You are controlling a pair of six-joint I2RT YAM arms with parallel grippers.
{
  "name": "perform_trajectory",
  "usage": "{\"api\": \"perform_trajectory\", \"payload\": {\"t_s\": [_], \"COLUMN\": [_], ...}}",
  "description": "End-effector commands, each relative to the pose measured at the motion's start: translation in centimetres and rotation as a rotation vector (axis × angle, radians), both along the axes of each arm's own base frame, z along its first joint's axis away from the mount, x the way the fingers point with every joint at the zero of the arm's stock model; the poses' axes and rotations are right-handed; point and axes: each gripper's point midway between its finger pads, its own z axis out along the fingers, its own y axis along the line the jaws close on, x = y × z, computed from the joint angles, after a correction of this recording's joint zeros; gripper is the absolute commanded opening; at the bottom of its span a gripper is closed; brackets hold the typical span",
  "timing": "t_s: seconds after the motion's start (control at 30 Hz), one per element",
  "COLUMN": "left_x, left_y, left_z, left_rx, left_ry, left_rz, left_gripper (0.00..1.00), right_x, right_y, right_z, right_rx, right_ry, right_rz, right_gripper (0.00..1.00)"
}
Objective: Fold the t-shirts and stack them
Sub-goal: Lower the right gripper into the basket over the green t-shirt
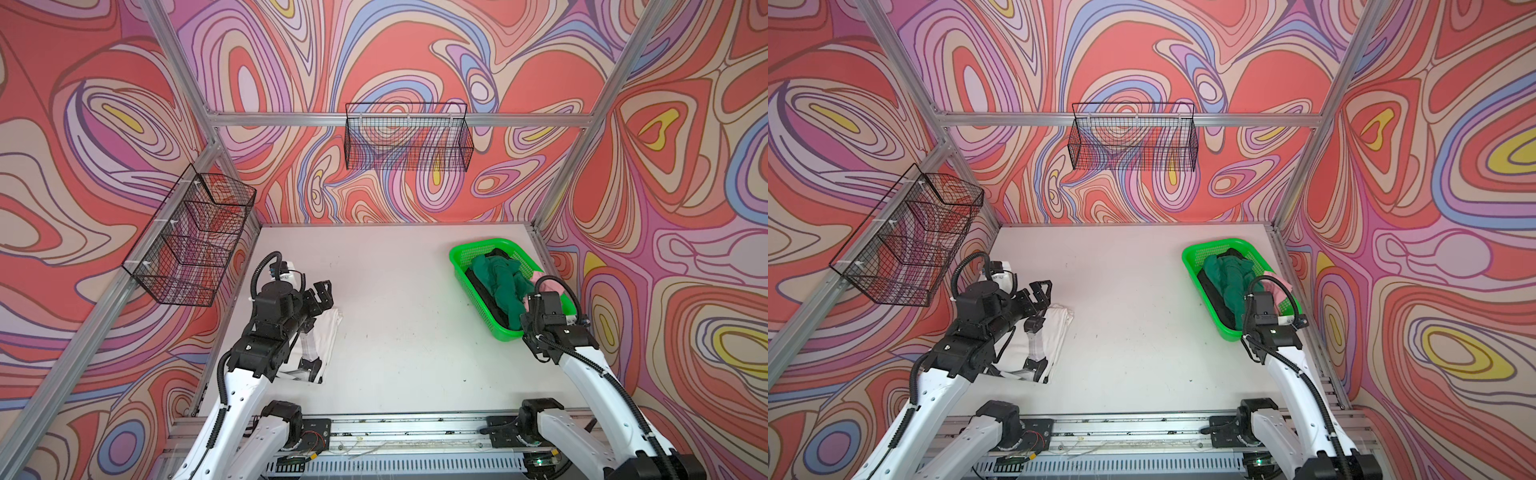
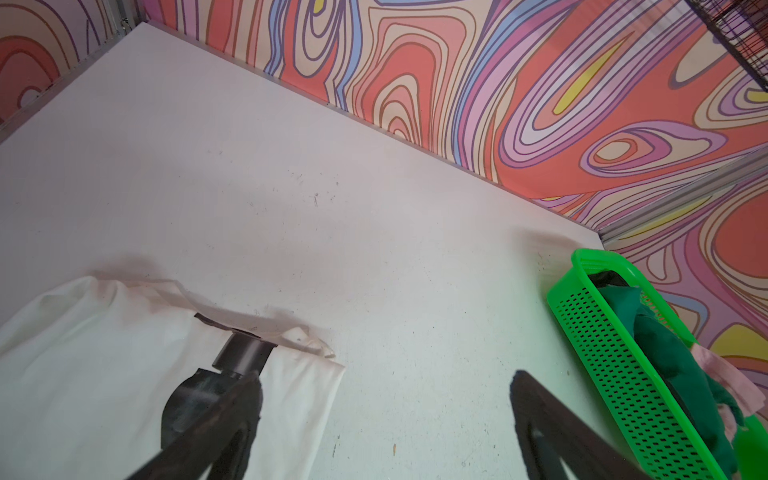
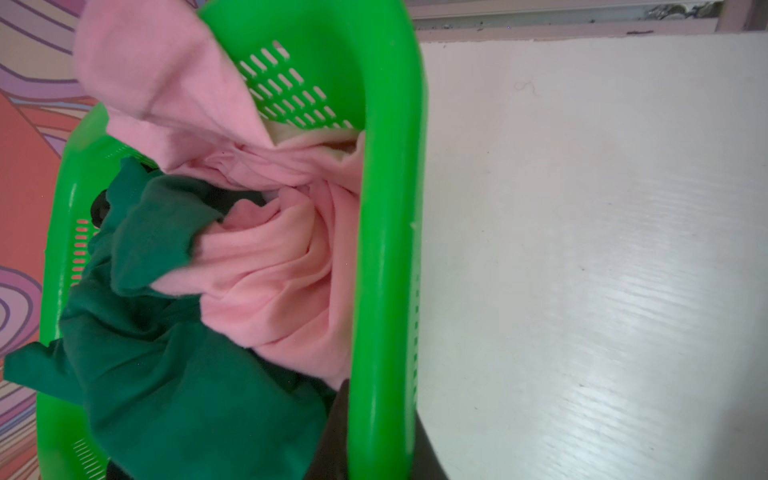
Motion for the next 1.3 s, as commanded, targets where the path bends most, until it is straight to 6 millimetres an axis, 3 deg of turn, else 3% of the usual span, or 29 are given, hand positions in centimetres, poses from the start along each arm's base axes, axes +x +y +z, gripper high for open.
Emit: {"api": "perform_trajectory", "payload": {"t_s": [0.0, 0.13, 0.43, 0.63, 0.93, 1.17, 1.27], "left_x": [-0.2, 0.0, 0.4, 0.7, 1.2, 1.4, 1.5], "left_y": [-0.5, -1.0, -1.9, -2.3, -2.8, -3.3, -3.5], "left_z": [1.1, 0.8, 0.1, -0.5, -1.1, -1.5, -1.6], "left_rx": [0.001, -0.002, -0.006, 0.004, 0.006, 0.005, 0.002], "left_ry": [-0.016, 0.011, 0.050, 0.088, 0.111, 0.129, 0.130], "left_rz": [-0.030, -0.059, -0.103, -0.127, -0.154, -0.183, -0.192], "left_gripper": [0.95, 0.95, 0.95, 0.95, 0.95, 0.94, 0.95], "right_x": [2.6, 5.4, 11.2, 15.5, 17.3, 19.0, 19.5], "right_y": [-1.6, -3.1, -5.8, -7.0, -8.8, -9.8, -9.7], "right_z": [1.7, 2.1, -0.8, -1.4, -2.9, -2.4, -2.2], "right_rx": [-0.004, -0.082, -0.066, -0.091, -0.089, -0.113, -0.103], "right_ry": [-0.122, -0.111, -0.014, -0.002, 0.017, 0.020, 0.013], "right_rz": [-0.142, -0.181, -0.216, -0.195, -0.247, -0.264, -0.254], "right_gripper": [0.04, 0.04, 0.05, 0.04, 0.05, 0.05, 0.17]}}
